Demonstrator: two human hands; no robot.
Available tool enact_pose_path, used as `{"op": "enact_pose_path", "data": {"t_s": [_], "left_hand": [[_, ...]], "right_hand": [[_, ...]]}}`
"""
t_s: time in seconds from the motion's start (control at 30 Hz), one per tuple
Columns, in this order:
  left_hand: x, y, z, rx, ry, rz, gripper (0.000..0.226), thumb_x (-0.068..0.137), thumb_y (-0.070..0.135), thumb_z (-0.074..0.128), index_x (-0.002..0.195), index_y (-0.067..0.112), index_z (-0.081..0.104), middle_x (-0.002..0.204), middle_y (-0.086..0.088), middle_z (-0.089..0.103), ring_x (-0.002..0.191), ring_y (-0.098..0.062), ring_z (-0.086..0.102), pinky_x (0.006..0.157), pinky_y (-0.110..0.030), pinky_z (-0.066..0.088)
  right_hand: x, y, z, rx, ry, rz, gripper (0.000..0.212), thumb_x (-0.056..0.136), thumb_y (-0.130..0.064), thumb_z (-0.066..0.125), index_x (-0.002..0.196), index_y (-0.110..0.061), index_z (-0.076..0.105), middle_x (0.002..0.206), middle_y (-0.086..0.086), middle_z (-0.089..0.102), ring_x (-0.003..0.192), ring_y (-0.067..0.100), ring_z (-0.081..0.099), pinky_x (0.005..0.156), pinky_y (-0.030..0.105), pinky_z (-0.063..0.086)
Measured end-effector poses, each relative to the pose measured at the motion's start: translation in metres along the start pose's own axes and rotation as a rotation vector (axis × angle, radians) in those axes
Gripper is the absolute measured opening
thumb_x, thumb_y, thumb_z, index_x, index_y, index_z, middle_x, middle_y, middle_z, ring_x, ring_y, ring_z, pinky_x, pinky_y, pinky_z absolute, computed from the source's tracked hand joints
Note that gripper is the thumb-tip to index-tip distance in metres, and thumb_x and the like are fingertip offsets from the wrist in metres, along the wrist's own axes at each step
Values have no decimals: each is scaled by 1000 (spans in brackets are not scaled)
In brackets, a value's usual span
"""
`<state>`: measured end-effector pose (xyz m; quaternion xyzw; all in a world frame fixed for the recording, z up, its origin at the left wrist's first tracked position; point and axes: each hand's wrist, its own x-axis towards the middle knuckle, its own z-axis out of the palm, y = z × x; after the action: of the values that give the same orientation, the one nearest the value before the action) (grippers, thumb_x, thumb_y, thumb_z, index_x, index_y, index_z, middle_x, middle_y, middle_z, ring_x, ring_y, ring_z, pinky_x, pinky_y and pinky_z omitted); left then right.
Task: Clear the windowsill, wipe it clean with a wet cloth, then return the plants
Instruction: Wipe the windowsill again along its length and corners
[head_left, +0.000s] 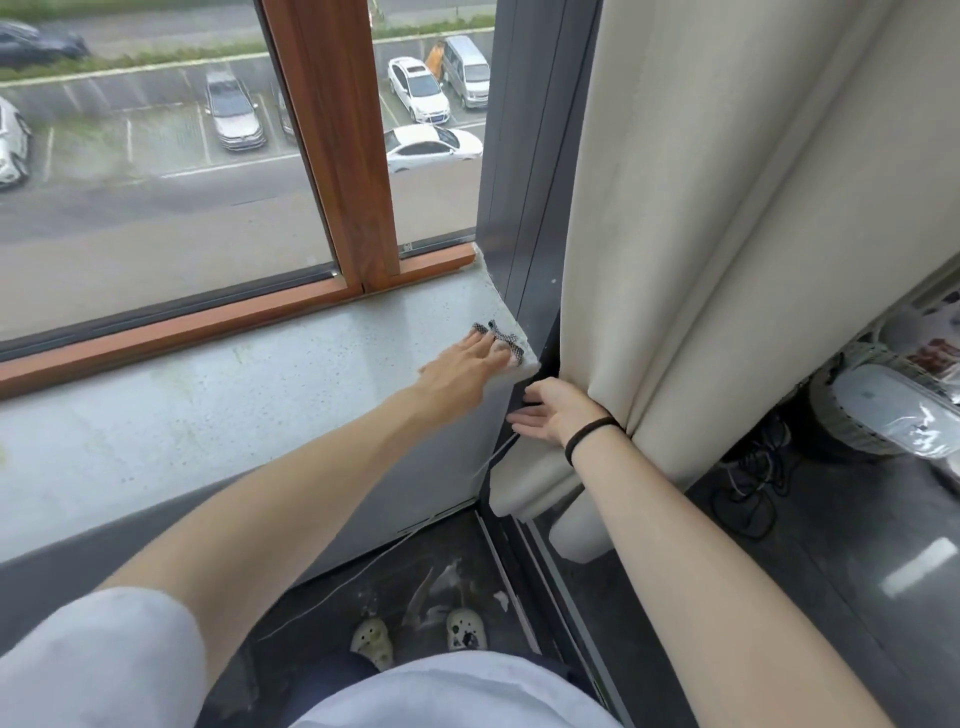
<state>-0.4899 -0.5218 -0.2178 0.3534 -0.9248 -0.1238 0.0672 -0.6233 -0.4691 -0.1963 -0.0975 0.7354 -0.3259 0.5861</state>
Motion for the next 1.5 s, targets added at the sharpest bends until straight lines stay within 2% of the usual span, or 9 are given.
{"op": "enact_pose_path", "data": {"t_s": [0.2, 0.33, 0.47, 0.53, 0.63, 0.8, 1.03, 1.17, 1.5], "left_hand": [[-25, -25, -4, -22, 9, 50, 70, 80, -18, 36, 142, 16, 41, 153, -8, 28, 143, -23, 21, 109, -29, 28], [20, -55, -9, 46, -34, -99, 61, 78, -14, 42, 133, 12, 49, 131, -10, 45, 129, -29, 35, 112, -38, 24], [12, -53, 3, 88, -8, -31, 46, 78, -8, 47, 119, 10, 56, 113, -9, 53, 108, -28, 48, 89, -36, 42], [-10, -53, 4, 147, -2, 80, 40, 80, -6, 53, 117, 9, 54, 113, -9, 53, 106, -28, 50, 75, -38, 50], [-2, -50, -13, 293, -27, 48, 43, 86, -8, 43, 129, -1, 43, 126, -19, 48, 111, -36, 50, 79, -44, 52], [69, -34, -56, 450, 246, -277, 50, 74, -13, 49, 123, -2, 50, 109, -17, 57, 97, -32, 57, 73, -36, 48], [103, -64, -31, 542, 41, -384, 47, 73, 3, 30, 90, 14, 72, 87, -3, 64, 77, -20, 60, 61, -29, 46], [87, -77, -31, 648, 3, -333, 36, 89, 2, 35, 119, 3, 56, 114, -12, 53, 103, -28, 51, 78, -35, 41], [98, -54, -38, 723, -60, -477, 36, 93, 3, 34, 123, -5, 51, 121, -20, 44, 106, -32, 46, 87, -45, 44]], "right_hand": [[-10, -10, 14, 63, -49, 32, 44, 96, -12, 48, 135, 7, 38, 138, 25, 45, 124, 37, 49, 97, 41, 42], [-19, -16, 30, 230, -34, 32, 50, 97, -28, 51, 136, 1, 38, 137, 23, 46, 127, 36, 47, 105, 44, 37], [-21, -21, 43, 420, -19, 46, 24, 99, -30, 48, 100, -7, 53, 111, 9, 61, 123, 29, 52, 98, 41, 42], [-13, -21, 49, 422, 10, 8, 22, 102, -14, 38, 104, -1, 54, 109, 14, 60, 124, 32, 50, 104, 44, 39], [-20, -26, 55, 431, 77, -12, 33, 100, 1, 26, 70, 2, 40, 92, 13, 59, 85, 28, 56, 111, 47, 28], [-5, -26, 53, 480, 82, 9, 34, 101, -5, 37, 134, 4, 37, 145, 20, 38, 132, 35, 40, 110, 50, 30], [10, -29, 56, 392, 155, 25, 41, 96, 1, 46, 136, 0, 38, 136, 23, 46, 124, 43, 46, 96, 65, 37], [9, -29, 56, 384, 181, 19, 38, 96, 2, 45, 135, 2, 40, 132, 24, 50, 121, 44, 48, 95, 64, 38], [0, -31, 55, 369, 128, 27, 38, 101, -6, 41, 137, 5, 38, 140, 22, 43, 128, 40, 42, 106, 57, 31]]}}
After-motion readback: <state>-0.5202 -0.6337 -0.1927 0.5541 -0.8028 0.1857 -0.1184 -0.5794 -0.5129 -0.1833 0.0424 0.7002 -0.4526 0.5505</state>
